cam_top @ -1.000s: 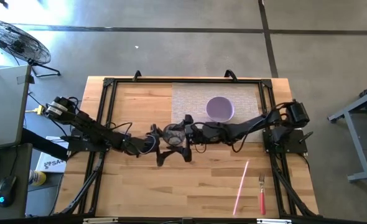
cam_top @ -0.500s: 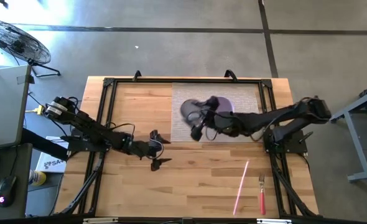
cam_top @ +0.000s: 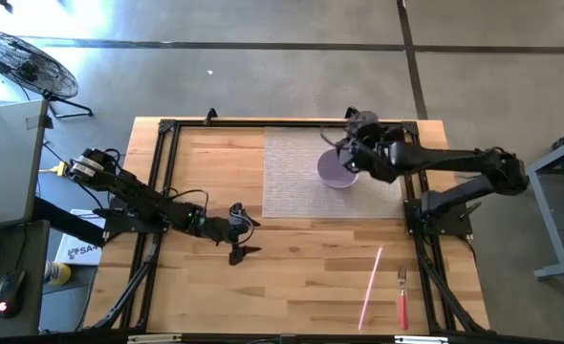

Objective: Pick & Place Utensil
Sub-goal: Put the black cup on the gray table mat to the top right of the purple bowl

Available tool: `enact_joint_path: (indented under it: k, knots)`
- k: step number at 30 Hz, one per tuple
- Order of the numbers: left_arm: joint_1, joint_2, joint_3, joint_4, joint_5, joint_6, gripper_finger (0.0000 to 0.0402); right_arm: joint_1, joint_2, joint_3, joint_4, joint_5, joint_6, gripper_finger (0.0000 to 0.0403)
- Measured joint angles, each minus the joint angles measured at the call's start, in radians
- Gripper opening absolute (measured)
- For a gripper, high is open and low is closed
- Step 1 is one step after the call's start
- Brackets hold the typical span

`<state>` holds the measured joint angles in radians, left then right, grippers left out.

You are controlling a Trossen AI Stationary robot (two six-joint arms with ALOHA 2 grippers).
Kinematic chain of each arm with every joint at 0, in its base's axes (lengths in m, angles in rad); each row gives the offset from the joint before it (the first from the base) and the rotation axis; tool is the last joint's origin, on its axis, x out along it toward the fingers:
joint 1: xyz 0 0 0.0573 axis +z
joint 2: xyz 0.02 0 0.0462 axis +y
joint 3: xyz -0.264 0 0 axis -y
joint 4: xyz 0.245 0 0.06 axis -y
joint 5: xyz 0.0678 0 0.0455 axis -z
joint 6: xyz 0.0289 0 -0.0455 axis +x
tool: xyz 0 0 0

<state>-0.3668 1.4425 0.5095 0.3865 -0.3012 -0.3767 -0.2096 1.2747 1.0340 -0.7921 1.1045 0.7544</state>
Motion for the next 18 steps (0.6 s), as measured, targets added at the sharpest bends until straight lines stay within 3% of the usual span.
enact_joint_path:
  k: [5,9,18]
  knots:
    - [0.0,0.0,0.0,0.005,0.0,-0.003,0.0376,-0.156,0.001,-0.136,0.138,0.007,0.005,0.0374]
    - [0.0,0.0,0.0,-0.006,0.008,-0.019,0.0376,-0.264,-0.005,-0.265,0.358,-0.019,-0.003,0.0374]
    - [0.0,0.0,0.0,-0.015,-0.004,-0.021,0.0376,-0.38,-0.007,-0.506,0.866,0.017,-0.108,0.0374]
